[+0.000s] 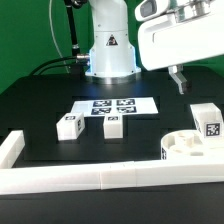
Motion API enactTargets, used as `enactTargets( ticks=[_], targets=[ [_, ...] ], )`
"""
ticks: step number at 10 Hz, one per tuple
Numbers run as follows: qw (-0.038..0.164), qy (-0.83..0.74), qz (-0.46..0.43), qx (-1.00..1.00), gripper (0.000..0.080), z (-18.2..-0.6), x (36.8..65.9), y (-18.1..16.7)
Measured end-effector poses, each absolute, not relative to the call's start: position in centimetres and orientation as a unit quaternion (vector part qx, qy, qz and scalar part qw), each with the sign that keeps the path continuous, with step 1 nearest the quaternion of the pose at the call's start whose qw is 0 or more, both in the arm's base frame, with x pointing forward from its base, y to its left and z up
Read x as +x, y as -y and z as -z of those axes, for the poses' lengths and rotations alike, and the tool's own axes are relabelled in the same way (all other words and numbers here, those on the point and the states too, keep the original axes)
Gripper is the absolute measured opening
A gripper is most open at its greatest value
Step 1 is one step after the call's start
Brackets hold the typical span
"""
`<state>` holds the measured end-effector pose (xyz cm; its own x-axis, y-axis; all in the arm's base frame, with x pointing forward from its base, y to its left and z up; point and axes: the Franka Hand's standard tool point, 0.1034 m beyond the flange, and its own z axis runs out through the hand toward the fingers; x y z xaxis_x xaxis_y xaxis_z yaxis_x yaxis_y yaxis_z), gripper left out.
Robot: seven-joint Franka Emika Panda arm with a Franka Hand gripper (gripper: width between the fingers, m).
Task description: Assemble stool
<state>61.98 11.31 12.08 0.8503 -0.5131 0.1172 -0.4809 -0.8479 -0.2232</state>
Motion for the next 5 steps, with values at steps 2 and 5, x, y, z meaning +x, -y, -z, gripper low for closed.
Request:
enactTargets(
  ticks=[2, 5],
  targets=[
    [0.083, -0.198, 0.087, -0.973, 0.0649, -12.26, 62.18, -11.34],
    [0.072, -0.106, 0.094, -0.987, 0.0649, -12.19, 62.16, -11.23]
  ],
)
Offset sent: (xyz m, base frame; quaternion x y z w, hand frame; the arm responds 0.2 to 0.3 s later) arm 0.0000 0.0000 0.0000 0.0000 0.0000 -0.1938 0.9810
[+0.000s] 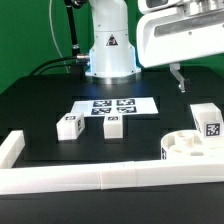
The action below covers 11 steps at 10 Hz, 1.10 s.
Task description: Assemble stool
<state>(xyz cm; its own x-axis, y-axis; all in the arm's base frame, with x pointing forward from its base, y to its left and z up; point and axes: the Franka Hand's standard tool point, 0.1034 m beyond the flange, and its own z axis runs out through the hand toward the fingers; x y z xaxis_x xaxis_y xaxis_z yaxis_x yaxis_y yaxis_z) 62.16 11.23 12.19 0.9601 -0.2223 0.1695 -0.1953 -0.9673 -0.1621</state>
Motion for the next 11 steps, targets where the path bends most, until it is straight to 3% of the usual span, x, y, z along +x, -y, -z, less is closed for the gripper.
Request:
enactTargets(
  ticks=[5, 10, 11],
  targets=[
    [0.013, 0.228, 0.082, -0.97, 0.0649, -11.5, 63.2, -12.1],
    [-0.006, 0.36, 0.074, -0.93, 0.0649, -11.2, 63.2, -11.6],
    [-0.022, 0.432, 0.067, -0.899, 0.0649, -10.9, 63.3, -11.4]
  ],
)
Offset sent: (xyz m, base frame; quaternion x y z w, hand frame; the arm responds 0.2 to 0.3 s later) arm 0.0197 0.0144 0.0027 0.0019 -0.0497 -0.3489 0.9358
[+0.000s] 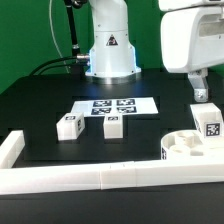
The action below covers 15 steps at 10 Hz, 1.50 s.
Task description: Assemble stool
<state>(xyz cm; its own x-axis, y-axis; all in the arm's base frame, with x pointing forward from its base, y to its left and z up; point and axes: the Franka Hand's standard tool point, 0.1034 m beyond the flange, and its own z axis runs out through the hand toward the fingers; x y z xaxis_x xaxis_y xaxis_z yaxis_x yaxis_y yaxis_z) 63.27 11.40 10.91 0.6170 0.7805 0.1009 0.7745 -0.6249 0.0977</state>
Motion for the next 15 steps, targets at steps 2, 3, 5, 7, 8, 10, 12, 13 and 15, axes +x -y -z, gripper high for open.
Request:
enactTargets(
  ticks=[2, 3, 5, 7, 8, 10, 12, 13, 15],
  targets=[
    [0.041, -0.532, -0.057, 0.844, 0.0649, -10.4, 63.8, -10.9],
    [0.046, -0.563, -0.052, 0.823, 0.0649, -10.1, 63.7, -10.7],
    [0.055, -0.61, -0.045, 0.789, 0.0649, -9.9, 63.7, -10.4],
    [0.058, -0.616, -0.042, 0.784, 0.0649, -9.8, 63.6, -10.3],
    [0.058, -0.619, -0.04, 0.782, 0.0649, -9.7, 63.4, -10.7],
    [0.063, -0.636, -0.036, 0.768, 0.0649, -9.6, 63.4, -10.9],
    [0.061, -0.648, -0.029, 0.759, 0.0649, -8.7, 63.2, -10.7],
    [0.061, -0.648, -0.027, 0.758, 0.0649, -8.4, 63.1, -10.6],
    [0.059, -0.644, -0.025, 0.762, 0.0649, -7.9, 62.9, -10.6]
  ],
)
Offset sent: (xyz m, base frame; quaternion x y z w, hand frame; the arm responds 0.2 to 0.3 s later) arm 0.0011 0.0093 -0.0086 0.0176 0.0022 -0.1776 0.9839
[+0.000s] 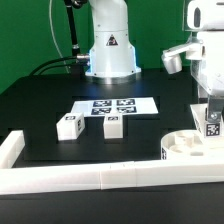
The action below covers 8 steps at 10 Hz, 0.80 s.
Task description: Assemble stool
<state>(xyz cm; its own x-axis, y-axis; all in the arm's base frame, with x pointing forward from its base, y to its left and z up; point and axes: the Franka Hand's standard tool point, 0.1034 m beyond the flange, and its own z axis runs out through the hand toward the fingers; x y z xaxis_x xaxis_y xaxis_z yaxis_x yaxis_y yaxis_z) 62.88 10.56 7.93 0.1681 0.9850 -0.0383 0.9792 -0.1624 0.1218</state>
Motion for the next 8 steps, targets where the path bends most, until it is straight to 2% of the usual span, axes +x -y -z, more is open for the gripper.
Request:
enactTargets(
  ticks=[2, 3, 8],
  targets=[
    [0.058, -0.643, -0.024, 0.763, 0.0382, -7.83, 62.85, -10.62],
    [0.059, -0.643, -0.025, 0.763, 0.0345, -7.98, 62.94, -10.6],
    [0.056, -0.575, -0.03, 0.816, 0.0345, -7.98, 62.94, -10.55]
  ],
)
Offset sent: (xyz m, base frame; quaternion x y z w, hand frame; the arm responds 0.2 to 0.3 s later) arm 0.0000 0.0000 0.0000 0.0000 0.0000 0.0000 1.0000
